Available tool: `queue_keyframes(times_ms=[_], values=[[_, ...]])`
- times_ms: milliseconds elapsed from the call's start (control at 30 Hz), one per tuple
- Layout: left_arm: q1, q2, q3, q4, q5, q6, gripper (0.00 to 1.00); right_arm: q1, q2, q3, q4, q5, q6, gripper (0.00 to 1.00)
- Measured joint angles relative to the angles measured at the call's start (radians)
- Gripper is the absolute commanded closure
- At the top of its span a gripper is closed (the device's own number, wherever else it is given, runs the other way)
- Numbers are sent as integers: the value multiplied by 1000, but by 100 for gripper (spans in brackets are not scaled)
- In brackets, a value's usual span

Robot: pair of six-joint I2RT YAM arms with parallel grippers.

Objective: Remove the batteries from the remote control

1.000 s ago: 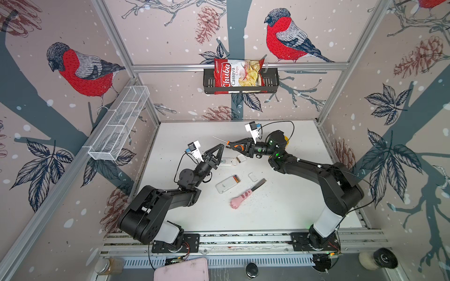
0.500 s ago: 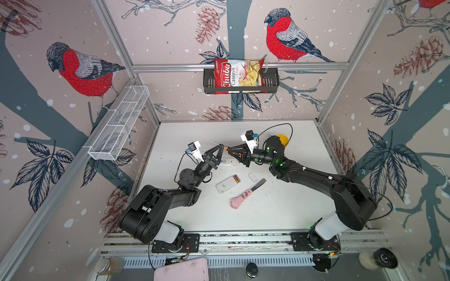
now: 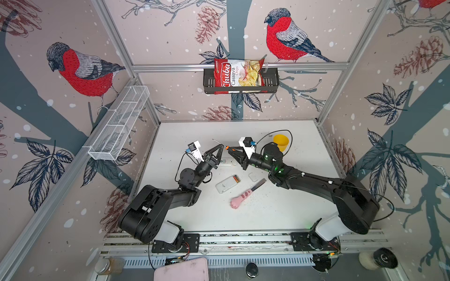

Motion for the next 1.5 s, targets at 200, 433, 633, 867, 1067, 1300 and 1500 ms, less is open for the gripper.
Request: queue_keyframes(times_ms=[200, 433, 633, 867, 1067, 1300, 1500], values=[[0, 3, 2, 4, 16, -2, 74, 14, 0, -6, 21, 53, -45, 86], [-1, 5, 3, 4, 16, -3, 75, 31, 0, 1, 26, 90, -97, 86], [-2, 6, 6, 4, 16, -5, 76, 47, 0, 3, 30, 105, -132, 89], [-2, 13, 17, 4, 16, -27, 79, 90, -1, -9, 41, 151, -209, 90], [-2, 14, 21, 8, 16, -44, 84, 106, -5, -21, 62, 195, -240, 92], [-4, 16, 23, 8, 18, -44, 83, 114, -19, -48, 97, 261, -277, 92], [-6, 24, 23, 8, 18, -47, 81, 124, -26, -50, 107, 302, -314, 92]])
